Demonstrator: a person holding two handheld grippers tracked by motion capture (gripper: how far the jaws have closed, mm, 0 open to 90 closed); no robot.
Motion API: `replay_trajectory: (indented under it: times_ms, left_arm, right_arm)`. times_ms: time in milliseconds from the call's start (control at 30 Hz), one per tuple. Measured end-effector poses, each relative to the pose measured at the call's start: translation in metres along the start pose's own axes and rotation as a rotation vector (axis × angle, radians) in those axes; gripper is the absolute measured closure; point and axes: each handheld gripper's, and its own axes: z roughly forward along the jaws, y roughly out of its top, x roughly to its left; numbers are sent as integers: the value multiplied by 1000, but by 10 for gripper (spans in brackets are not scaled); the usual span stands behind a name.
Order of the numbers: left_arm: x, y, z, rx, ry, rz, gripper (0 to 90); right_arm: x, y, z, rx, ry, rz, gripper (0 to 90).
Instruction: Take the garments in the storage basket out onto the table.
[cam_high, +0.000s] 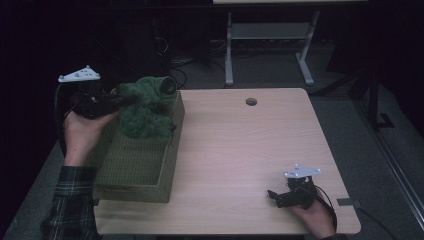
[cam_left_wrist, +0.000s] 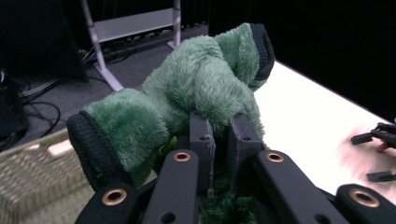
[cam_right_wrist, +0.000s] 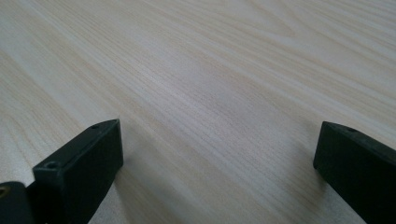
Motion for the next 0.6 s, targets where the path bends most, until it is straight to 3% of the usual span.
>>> replay_trajectory:
  times_ms: [300, 600]
  left_arm:
    - [-15, 16, 6, -40, -59, 16, 821]
    - [-46, 30, 25, -55, -124, 56, 821]
  right_arm:
    - [0, 0, 0, 1, -3, 6, 10]
    - [0, 0, 0, 1, -3, 6, 11]
